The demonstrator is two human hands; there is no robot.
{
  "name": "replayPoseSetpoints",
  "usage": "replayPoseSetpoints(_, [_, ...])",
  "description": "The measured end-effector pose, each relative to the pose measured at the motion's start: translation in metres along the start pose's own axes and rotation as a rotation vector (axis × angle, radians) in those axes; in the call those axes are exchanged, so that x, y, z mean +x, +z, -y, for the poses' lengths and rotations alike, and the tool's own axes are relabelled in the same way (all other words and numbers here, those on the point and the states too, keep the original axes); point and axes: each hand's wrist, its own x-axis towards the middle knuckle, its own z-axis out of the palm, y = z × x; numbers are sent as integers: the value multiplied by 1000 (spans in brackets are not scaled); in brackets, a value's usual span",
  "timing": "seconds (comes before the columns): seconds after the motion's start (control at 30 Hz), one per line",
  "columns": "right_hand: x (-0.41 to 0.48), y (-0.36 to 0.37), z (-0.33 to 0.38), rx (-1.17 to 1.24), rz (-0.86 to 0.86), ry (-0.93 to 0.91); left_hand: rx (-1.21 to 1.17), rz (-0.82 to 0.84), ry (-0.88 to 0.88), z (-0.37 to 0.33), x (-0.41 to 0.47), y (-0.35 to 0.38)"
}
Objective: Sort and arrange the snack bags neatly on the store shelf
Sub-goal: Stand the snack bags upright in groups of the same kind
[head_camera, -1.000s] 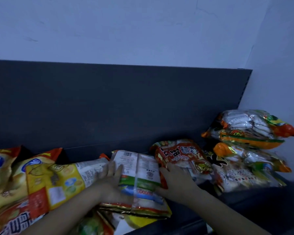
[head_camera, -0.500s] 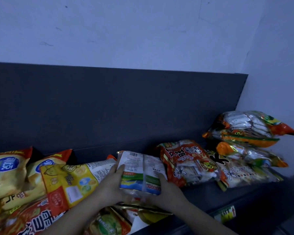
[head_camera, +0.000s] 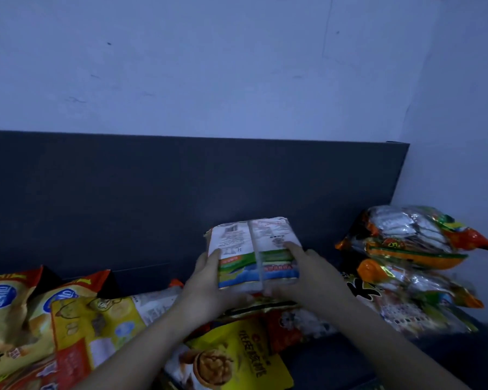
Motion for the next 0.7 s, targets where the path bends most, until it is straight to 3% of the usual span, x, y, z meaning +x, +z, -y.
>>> replayPoseSetpoints(0.2, [7,-13,-91,-24,72,123,-130,101,83,-23,41,91])
replayPoseSetpoints(0.43, [14,16,-159,-31,222,204,186,175,-11,-9,65,163])
replayPoseSetpoints(0.7, [33,20,-175,-12,303,146,227,108,-46,-5,63,174])
